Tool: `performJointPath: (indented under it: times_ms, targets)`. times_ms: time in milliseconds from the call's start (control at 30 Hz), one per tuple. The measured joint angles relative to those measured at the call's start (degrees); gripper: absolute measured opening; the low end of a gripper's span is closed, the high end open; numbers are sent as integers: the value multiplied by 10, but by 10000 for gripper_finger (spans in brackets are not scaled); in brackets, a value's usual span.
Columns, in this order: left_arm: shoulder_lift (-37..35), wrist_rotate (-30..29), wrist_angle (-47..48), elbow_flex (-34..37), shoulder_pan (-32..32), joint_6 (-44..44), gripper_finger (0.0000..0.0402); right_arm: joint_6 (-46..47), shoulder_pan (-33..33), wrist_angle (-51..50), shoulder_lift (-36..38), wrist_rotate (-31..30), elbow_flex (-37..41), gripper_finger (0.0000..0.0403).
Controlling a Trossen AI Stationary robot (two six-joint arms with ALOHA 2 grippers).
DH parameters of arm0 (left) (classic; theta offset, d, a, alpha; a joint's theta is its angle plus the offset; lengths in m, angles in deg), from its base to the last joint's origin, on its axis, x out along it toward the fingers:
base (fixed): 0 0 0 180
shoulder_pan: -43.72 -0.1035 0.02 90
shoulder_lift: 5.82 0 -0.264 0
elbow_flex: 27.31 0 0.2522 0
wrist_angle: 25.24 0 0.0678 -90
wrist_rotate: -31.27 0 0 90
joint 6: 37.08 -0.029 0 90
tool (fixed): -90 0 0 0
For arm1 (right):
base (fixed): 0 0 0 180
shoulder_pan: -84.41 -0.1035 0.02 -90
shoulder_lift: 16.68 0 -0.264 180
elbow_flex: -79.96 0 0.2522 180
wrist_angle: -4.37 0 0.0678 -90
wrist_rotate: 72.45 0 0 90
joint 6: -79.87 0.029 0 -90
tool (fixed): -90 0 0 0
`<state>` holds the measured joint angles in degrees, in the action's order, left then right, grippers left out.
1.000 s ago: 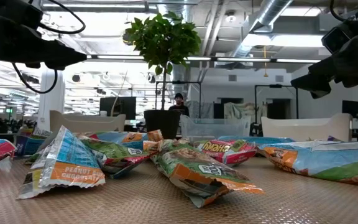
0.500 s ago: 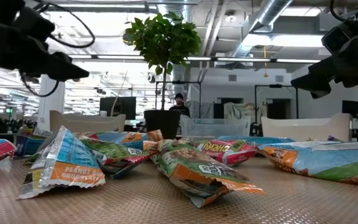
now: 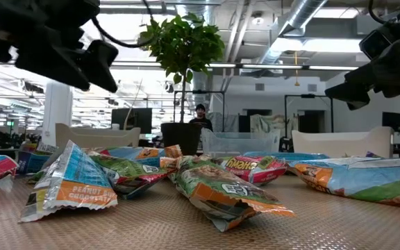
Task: Pick and place Granola Bars by type
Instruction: Put the blue granola bar into the gray bin
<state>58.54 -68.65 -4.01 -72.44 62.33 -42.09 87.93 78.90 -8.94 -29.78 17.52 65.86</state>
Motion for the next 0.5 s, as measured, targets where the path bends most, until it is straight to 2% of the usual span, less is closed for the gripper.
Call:
performJointPath:
  times_ms: [267, 500]
  targets:
    - [136, -29, 126, -101, 41, 194, 253, 0, 0, 0, 0, 0, 0, 256]
    - [183, -23, 210, -121, 55, 347, 253, 0, 0, 0, 0, 0, 0, 256]
